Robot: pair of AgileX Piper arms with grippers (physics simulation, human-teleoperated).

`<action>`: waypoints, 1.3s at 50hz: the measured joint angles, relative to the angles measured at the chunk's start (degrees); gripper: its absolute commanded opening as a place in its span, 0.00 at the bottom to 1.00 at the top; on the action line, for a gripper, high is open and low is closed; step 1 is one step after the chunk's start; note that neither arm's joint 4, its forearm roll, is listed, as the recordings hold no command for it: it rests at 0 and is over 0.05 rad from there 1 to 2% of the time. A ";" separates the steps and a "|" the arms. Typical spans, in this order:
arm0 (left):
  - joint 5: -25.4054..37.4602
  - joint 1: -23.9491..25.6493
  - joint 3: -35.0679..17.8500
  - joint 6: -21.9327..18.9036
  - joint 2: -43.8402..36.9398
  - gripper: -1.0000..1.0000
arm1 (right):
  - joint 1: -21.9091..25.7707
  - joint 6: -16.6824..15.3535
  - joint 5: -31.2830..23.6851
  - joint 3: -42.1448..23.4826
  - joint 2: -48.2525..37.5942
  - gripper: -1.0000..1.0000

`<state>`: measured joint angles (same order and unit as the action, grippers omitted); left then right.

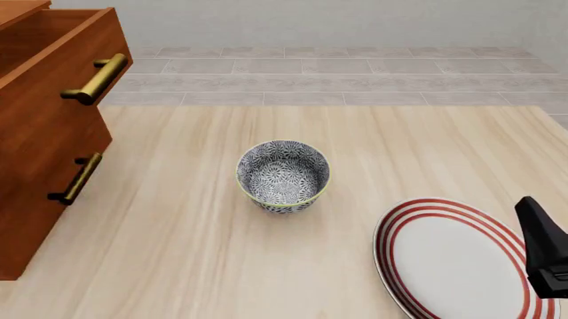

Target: Put the ketchup in the top drawer of the cabinet.

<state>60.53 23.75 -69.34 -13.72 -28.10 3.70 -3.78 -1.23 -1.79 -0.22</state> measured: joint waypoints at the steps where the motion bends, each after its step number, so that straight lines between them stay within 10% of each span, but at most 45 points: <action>1: -0.02 -0.47 -0.15 -0.22 -0.32 0.00 | 0.00 0.00 0.00 0.01 0.00 1.00; 65: -12.81 -24.26 -1.37 -2.93 -17.77 0.00 | 0.50 0.03 -0.25 0.51 -0.04 1.00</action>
<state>47.71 -0.51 -70.71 -16.65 -45.87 4.20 -3.75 -1.48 -1.28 -0.26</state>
